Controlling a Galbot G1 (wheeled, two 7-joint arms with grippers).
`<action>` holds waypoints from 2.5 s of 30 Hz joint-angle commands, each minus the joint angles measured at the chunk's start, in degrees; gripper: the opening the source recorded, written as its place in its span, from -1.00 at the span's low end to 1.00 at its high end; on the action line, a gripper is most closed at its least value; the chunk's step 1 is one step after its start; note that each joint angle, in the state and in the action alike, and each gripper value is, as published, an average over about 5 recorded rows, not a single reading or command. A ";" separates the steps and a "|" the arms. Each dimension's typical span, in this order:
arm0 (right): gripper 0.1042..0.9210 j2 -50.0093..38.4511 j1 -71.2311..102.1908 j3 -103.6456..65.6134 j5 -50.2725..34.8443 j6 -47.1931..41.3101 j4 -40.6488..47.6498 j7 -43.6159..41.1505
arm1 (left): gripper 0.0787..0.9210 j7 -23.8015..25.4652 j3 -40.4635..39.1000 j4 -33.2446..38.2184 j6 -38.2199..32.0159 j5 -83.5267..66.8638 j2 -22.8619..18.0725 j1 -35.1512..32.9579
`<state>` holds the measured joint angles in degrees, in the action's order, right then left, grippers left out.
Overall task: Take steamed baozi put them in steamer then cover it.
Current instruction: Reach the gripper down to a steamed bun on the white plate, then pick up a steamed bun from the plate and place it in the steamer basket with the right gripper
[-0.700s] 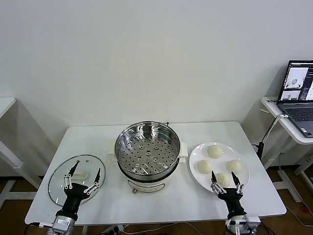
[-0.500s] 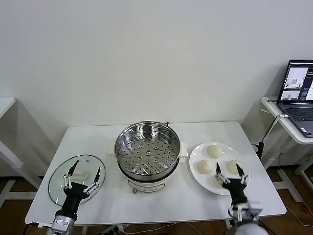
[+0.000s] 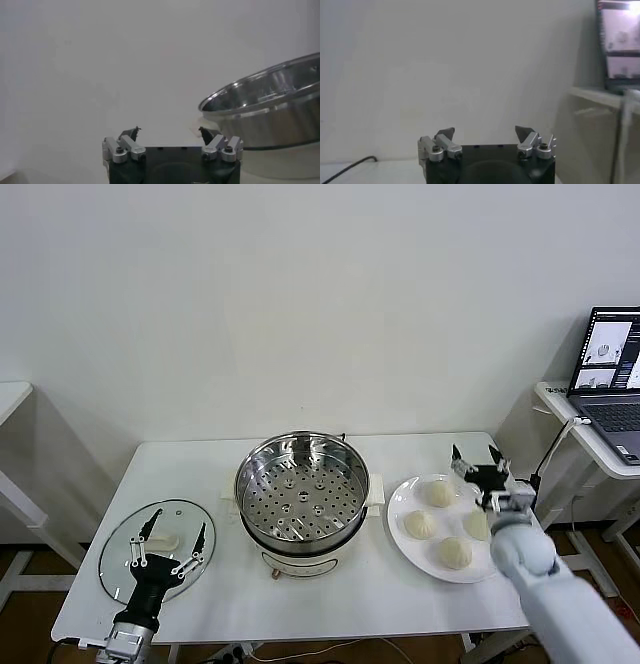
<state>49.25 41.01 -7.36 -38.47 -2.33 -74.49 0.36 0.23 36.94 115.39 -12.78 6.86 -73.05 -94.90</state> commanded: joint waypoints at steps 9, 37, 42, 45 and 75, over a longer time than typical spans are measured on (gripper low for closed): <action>0.76 -5.14 -39.85 32.28 26.90 5.95 31.36 -68.72 | 0.77 0.07 0.11 -0.10 -0.31 -0.01 -0.85 0.02; 0.76 9.29 -45.95 44.17 52.92 9.43 41.05 -70.75 | 0.77 -0.10 1.12 -0.31 -0.82 0.02 -2.01 -0.86; 0.76 11.10 -45.19 43.38 54.67 10.00 42.90 -69.57 | 0.77 -0.15 1.24 -0.28 -0.92 0.02 -2.02 -0.92; 0.76 12.17 -44.73 42.55 55.93 10.49 44.24 -68.69 | 0.77 -0.15 1.29 -0.34 -0.98 0.02 -2.03 -0.95; 0.39 7.66 -56.92 52.99 45.71 17.86 27.02 -69.28 | 0.77 -0.24 1.80 -0.15 -1.30 -0.12 -1.78 -0.63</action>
<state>59.53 -7.21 38.74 14.89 11.16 -37.18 -68.20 -0.01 38.81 115.07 -14.00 6.76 -75.00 -95.73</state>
